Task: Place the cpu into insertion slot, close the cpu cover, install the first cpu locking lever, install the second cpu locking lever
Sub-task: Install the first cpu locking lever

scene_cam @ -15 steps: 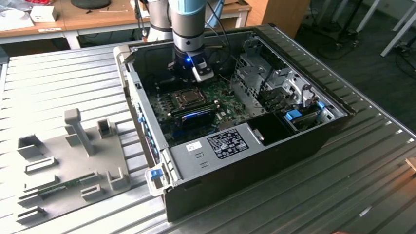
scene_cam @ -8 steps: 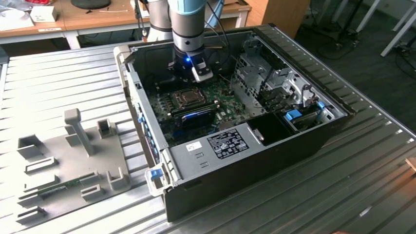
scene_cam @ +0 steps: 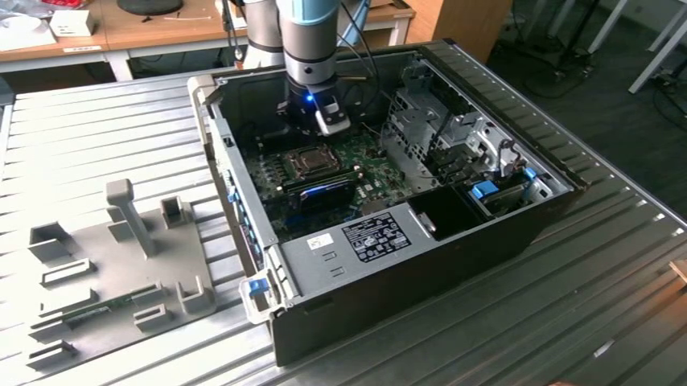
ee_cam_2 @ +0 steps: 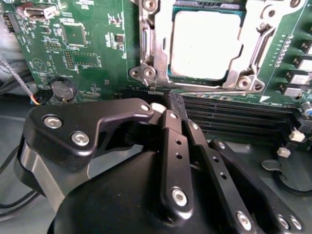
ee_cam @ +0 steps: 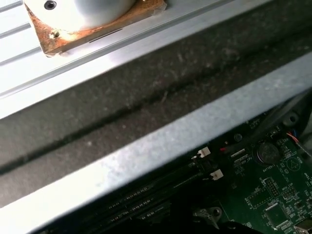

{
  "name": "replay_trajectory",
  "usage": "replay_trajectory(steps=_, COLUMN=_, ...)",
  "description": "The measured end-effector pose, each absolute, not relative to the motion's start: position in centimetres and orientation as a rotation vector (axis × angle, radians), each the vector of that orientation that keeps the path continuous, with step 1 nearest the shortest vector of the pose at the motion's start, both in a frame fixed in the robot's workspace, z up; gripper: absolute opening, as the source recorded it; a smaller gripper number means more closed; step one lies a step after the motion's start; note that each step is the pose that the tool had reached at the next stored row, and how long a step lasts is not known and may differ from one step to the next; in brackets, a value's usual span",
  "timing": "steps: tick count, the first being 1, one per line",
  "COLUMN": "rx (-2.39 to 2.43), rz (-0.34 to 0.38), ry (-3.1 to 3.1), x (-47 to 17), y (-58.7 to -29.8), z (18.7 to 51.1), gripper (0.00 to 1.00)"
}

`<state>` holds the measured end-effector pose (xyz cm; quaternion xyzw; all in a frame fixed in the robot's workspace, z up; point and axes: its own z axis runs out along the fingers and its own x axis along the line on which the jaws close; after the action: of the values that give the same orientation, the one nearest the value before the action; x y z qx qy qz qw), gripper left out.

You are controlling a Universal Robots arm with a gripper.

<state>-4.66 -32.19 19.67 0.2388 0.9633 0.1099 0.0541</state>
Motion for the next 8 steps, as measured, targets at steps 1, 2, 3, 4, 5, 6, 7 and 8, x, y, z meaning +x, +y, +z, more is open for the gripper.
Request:
replay_trajectory(steps=1, rx=0.729, rz=0.334, ry=2.925, x=-4.67, y=-32.18, z=19.67, gripper=0.10)
replay_trajectory(steps=2, rx=0.733, rz=0.334, ry=2.924, x=-4.69, y=-32.17, z=19.67, gripper=0.10)
replay_trajectory(steps=3, rx=0.738, rz=0.334, ry=2.923, x=-4.70, y=-32.16, z=19.67, gripper=0.10)
replay_trajectory(steps=4, rx=0.741, rz=0.334, ry=2.921, x=-4.71, y=-32.15, z=19.67, gripper=0.10)
replay_trajectory(steps=5, rx=0.745, rz=0.334, ry=2.920, x=-4.72, y=-32.15, z=19.66, gripper=0.10)
replay_trajectory(steps=6, rx=0.749, rz=0.334, ry=2.919, x=-4.72, y=-32.15, z=19.66, gripper=0.10)
replay_trajectory(steps=7, rx=0.752, rz=0.334, ry=2.918, x=-4.72, y=-32.15, z=19.66, gripper=0.10)
replay_trajectory(steps=8, rx=0.754, rz=0.334, ry=2.917, x=-4.72, y=-32.15, z=19.66, gripper=0.10)
